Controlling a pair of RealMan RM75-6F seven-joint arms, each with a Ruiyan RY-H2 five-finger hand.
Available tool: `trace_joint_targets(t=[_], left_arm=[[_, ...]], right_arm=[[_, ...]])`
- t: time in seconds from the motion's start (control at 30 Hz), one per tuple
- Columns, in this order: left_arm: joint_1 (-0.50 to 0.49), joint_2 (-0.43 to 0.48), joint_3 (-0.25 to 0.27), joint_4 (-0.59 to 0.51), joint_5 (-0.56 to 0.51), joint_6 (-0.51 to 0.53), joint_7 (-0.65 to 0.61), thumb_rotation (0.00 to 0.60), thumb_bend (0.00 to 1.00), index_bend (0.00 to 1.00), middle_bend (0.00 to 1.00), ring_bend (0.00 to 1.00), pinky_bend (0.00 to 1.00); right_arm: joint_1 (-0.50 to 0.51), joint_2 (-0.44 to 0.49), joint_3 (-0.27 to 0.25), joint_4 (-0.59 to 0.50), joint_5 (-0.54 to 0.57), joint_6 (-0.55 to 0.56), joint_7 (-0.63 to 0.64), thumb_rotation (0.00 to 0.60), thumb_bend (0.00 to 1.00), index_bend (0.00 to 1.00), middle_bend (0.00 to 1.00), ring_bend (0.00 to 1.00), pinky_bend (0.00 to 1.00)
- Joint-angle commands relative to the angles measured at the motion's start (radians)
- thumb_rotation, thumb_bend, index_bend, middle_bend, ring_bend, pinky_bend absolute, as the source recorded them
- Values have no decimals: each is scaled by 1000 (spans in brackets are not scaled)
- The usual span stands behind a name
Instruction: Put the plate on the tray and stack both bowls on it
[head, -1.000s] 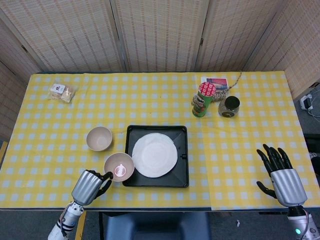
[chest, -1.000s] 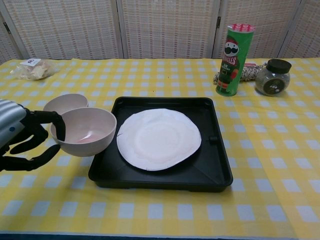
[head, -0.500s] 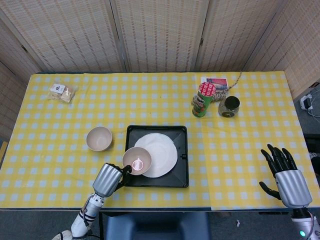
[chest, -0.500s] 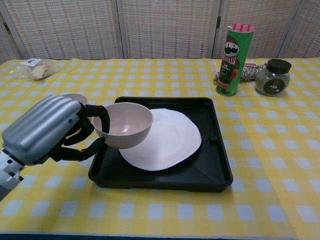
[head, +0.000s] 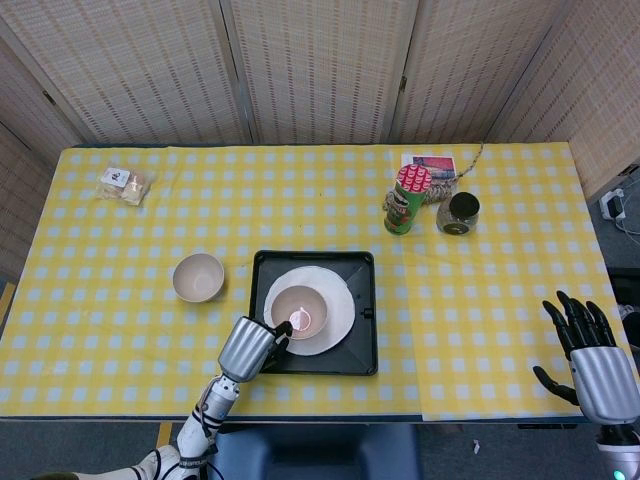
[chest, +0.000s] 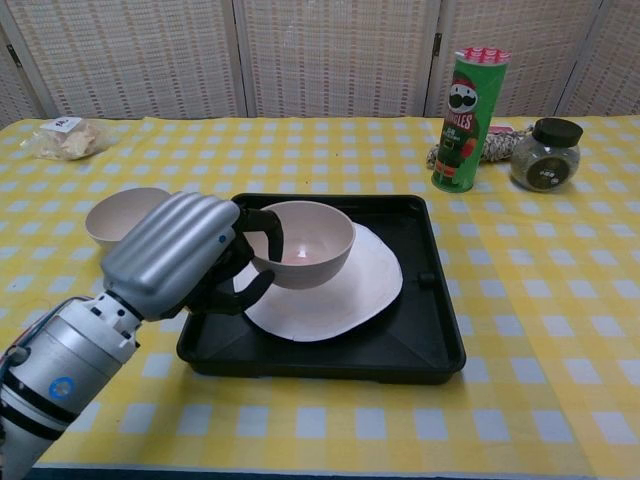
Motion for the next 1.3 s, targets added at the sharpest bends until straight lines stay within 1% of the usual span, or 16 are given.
trace_joint_targets(t=[0.03, 0.3, 0.53, 0.73, 0.8, 0.9, 0.93, 0.97, 1.07, 1.17, 1.3], left_arm=[[-22, -37, -10, 25, -18, -16, -17, 600, 478, 578, 1000, 1000, 1000], [-66, -100, -38, 103, -48, -27, -66, 600, 481, 577, 1000, 1000, 1000], [-119, -151, -73, 208, -89, -70, -82, 600, 480, 577, 1000, 1000, 1000], [-129, -159, -66, 248, -109, -81, -115, 600, 481, 569, 1000, 1000, 1000], [-131, -165, -65, 260, -116, -82, -120, 600, 479, 538, 1000, 1000, 1000], [-135, -166, -66, 267, -130, -89, -123, 600, 442, 392, 1000, 1000, 1000], [-135, -163, -65, 265, -131, -89, -125, 600, 411, 323, 1000, 1000, 1000], [-135, -159, -63, 262, -132, -87, -126, 600, 393, 274, 1000, 1000, 1000], [-131, -136, -54, 230, -138, -95, -117, 600, 370, 183, 1000, 1000, 1000], [-121, -104, -47, 174, -144, -93, -90, 600, 360, 156, 1000, 1000, 1000], [-96, -33, -33, 58, -144, -69, -31, 600, 354, 146, 1000, 1000, 1000]], right_arm=[[-10, -3, 0, 3, 7, 8, -8, 600, 231, 0, 0, 0, 0], [-25, -8, 5, 3, 34, 8, -14, 600, 231, 0, 0, 0, 0], [-29, -14, 10, 1, 57, -8, -26, 600, 231, 0, 0, 0, 0], [-39, -15, 20, -1, 74, 2, -25, 600, 231, 0, 0, 0, 0], [-40, -17, 20, -1, 76, 0, -28, 600, 231, 0, 0, 0, 0], [-41, -21, 18, -1, 75, -5, -38, 600, 231, 0, 0, 0, 0], [-41, -22, 18, -1, 75, -6, -40, 600, 231, 0, 0, 0, 0], [-41, -23, 19, -1, 74, -6, -42, 600, 231, 0, 0, 0, 0], [-40, -25, 21, -2, 76, -8, -46, 600, 231, 0, 0, 0, 0], [-41, -26, 22, -1, 74, -7, -51, 600, 231, 0, 0, 0, 0], [-39, -26, 24, -1, 69, -8, -54, 600, 231, 0, 0, 0, 0]])
